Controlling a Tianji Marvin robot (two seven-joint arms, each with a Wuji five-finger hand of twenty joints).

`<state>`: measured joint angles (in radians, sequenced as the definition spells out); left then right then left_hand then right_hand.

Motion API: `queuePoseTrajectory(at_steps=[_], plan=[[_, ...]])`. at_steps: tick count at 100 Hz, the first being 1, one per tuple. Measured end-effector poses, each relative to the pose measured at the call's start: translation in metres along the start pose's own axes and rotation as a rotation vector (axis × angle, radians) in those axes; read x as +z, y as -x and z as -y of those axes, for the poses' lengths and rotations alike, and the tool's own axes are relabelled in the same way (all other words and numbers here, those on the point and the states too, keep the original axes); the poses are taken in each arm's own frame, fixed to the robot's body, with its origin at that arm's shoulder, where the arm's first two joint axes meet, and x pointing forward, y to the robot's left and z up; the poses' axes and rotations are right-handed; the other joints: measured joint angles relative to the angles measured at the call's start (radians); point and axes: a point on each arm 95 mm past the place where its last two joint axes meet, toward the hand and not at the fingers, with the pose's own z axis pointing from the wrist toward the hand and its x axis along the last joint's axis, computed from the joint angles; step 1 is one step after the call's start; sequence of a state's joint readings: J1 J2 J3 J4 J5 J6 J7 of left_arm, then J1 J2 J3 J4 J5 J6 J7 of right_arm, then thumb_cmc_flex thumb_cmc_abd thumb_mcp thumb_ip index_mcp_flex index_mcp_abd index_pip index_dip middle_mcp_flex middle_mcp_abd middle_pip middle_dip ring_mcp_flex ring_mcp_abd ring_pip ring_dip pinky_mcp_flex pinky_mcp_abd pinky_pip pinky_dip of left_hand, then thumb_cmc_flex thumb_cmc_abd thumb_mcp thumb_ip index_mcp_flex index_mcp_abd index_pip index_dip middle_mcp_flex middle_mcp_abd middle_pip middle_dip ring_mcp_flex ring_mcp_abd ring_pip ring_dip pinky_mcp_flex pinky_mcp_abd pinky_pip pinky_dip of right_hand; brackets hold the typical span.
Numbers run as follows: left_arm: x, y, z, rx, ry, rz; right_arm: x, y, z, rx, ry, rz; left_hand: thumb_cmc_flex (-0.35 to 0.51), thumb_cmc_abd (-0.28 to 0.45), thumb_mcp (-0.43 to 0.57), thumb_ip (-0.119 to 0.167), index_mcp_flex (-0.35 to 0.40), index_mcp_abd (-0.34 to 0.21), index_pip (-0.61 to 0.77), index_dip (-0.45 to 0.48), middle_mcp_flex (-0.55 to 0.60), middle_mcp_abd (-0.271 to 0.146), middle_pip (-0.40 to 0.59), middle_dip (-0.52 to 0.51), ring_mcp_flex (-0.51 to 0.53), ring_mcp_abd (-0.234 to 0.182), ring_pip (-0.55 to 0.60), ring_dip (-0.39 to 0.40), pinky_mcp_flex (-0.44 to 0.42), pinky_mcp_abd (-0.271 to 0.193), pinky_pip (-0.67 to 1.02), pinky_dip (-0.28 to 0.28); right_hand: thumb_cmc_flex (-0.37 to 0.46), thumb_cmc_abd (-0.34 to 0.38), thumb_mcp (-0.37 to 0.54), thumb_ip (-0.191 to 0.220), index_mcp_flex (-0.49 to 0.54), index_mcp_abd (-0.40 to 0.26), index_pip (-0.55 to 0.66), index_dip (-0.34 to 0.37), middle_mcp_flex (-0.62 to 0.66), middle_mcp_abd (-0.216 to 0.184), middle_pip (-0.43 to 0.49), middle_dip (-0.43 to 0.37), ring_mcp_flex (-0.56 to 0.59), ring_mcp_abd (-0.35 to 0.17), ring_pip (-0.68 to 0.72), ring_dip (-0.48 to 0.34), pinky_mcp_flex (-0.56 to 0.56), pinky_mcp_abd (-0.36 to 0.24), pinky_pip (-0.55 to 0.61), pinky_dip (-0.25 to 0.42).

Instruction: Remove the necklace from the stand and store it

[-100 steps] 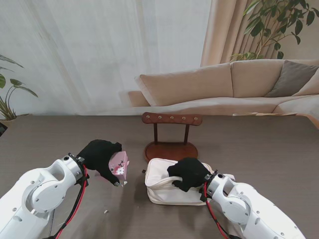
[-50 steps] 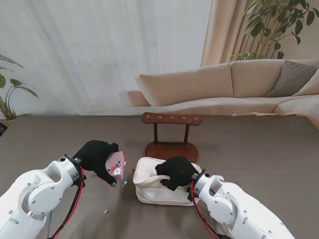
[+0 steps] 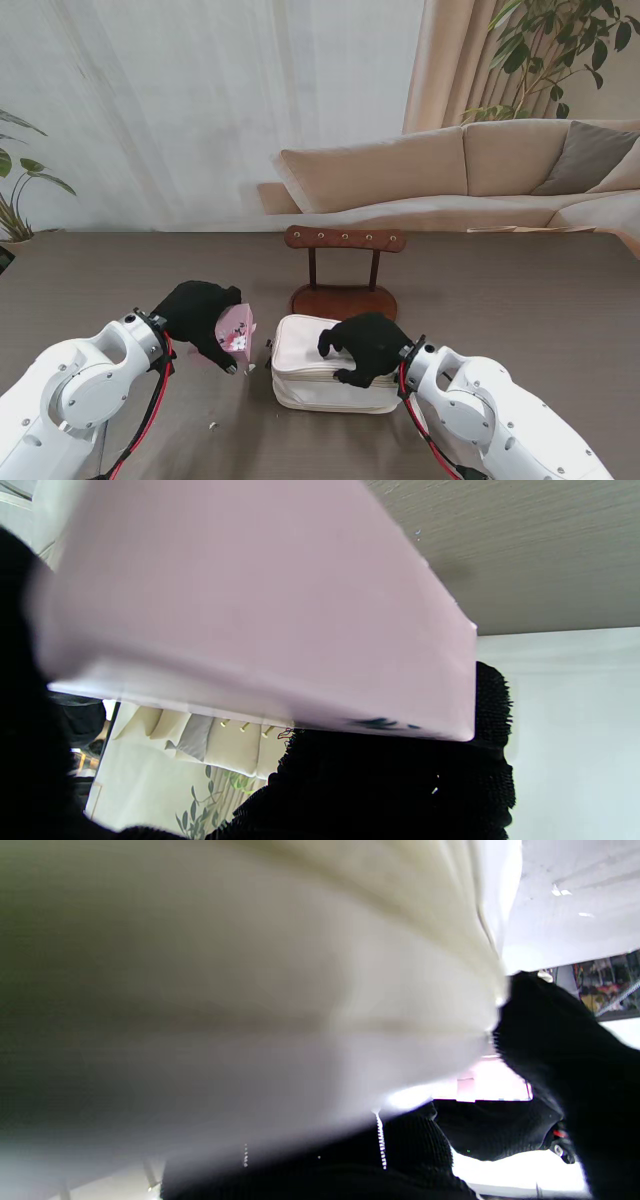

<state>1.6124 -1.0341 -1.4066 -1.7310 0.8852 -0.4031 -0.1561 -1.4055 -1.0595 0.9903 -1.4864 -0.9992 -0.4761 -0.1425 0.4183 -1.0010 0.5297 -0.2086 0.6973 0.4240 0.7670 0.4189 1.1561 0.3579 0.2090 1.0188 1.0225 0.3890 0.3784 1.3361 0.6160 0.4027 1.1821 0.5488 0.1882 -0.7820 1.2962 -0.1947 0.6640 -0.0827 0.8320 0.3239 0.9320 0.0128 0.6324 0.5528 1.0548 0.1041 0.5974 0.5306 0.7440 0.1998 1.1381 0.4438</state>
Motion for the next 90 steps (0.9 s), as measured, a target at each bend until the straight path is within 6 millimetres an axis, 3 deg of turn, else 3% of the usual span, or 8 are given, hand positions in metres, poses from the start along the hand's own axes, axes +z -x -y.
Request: queuePoseTrajectory(at_steps=[15, 28, 41, 50, 59, 77, 90], plan=[[0.000, 0.000, 0.000, 0.001, -0.001, 0.000, -0.006, 0.005, -0.001, -0.030, -0.005, -0.011, 0.000, 0.000, 0.000, 0.000, 0.000, 0.000, 0.000, 0.000, 0.000, 0.000, 0.000, 0.000, 0.000, 0.000, 0.000, 0.000, 0.000, 0.000, 0.000, 0.000, -0.030, -0.001, -0.023, 0.000, -0.091, 0.023, -0.026, 0.000, -0.061, 0.000, -0.018, -0.022, -0.057, 0.000, -0.031, -0.016, 0.000, 0.000, -0.024, 0.000], [-0.001, 0.000, -0.001, 0.000, 0.003, 0.002, -0.011, 0.009, 0.001, -0.078, -0.015, -0.022, 0.000, 0.000, 0.000, 0.000, 0.000, 0.000, 0.000, 0.000, 0.000, 0.000, 0.000, 0.000, 0.000, 0.000, 0.000, 0.000, 0.000, 0.000, 0.000, 0.000, -0.041, -0.016, -0.023, 0.000, -0.091, 0.025, -0.033, 0.000, -0.085, 0.000, -0.017, -0.034, -0.058, 0.000, -0.049, -0.035, 0.000, 0.000, -0.027, 0.000], [0.000, 0.000, -0.002, 0.000, 0.004, 0.000, -0.013, 0.012, 0.002, -0.086, -0.012, -0.023, 0.000, 0.000, 0.000, 0.000, 0.000, 0.000, 0.000, 0.000, 0.000, 0.000, 0.000, 0.000, 0.000, 0.000, 0.000, 0.000, 0.000, 0.000, 0.000, 0.000, 0.046, 0.003, 0.001, 0.000, -0.013, -0.002, 0.004, -0.013, -0.026, 0.000, 0.012, -0.045, -0.039, -0.008, -0.033, -0.038, 0.000, 0.000, -0.027, 0.000], [0.001, -0.001, -0.002, -0.002, 0.004, -0.003, -0.012, 0.013, 0.002, -0.081, 0.015, -0.016, 0.000, 0.000, 0.000, 0.000, 0.000, 0.000, 0.000, 0.000, 0.000, 0.000, 0.000, 0.000, 0.000, 0.000, 0.000, 0.000, 0.000, 0.000, 0.000, 0.000, 0.127, 0.015, 0.027, -0.112, 0.038, -0.036, 0.147, -0.167, 0.060, -0.002, 0.017, -0.047, 0.032, -0.025, 0.006, -0.038, 0.000, 0.000, 0.001, 0.000], [0.001, -0.002, -0.003, -0.002, 0.006, -0.007, -0.011, 0.014, 0.002, -0.017, 0.038, 0.002, 0.000, 0.000, 0.000, 0.000, 0.000, 0.000, 0.000, 0.000, 0.000, 0.000, 0.000, 0.000, 0.000, 0.000, 0.000, 0.000, 0.000, 0.000, 0.000, 0.000, 0.209, 0.014, 0.027, -0.174, 0.089, -0.047, 0.232, -0.207, 0.152, -0.002, 0.022, -0.016, 0.091, -0.027, 0.041, -0.026, 0.001, -0.001, 0.038, 0.000], [0.002, -0.002, -0.003, -0.003, 0.010, -0.013, -0.010, 0.015, -0.002, 0.040, 0.035, 0.021, 0.000, 0.000, 0.000, 0.000, 0.000, 0.000, 0.000, 0.000, 0.000, 0.000, 0.000, 0.000, 0.000, 0.000, 0.000, 0.000, 0.000, 0.000, 0.000, 0.000, 0.257, 0.014, 0.025, -0.194, 0.133, -0.048, 0.272, -0.187, 0.256, -0.013, 0.071, 0.047, 0.164, -0.032, 0.126, 0.017, 0.001, -0.001, 0.094, 0.000], [0.003, -0.004, -0.003, -0.003, 0.012, -0.019, -0.007, 0.014, -0.007, 0.106, 0.014, 0.032, 0.000, 0.000, 0.000, 0.000, 0.000, 0.000, 0.000, 0.000, 0.000, 0.000, 0.000, 0.000, 0.000, 0.000, 0.000, 0.000, 0.000, 0.000, 0.000, 0.000, 0.269, 0.014, 0.025, -0.194, 0.156, -0.046, 0.282, -0.156, 0.287, -0.014, 0.095, 0.075, 0.186, -0.039, 0.282, 0.076, 0.002, -0.001, 0.135, 0.023]])
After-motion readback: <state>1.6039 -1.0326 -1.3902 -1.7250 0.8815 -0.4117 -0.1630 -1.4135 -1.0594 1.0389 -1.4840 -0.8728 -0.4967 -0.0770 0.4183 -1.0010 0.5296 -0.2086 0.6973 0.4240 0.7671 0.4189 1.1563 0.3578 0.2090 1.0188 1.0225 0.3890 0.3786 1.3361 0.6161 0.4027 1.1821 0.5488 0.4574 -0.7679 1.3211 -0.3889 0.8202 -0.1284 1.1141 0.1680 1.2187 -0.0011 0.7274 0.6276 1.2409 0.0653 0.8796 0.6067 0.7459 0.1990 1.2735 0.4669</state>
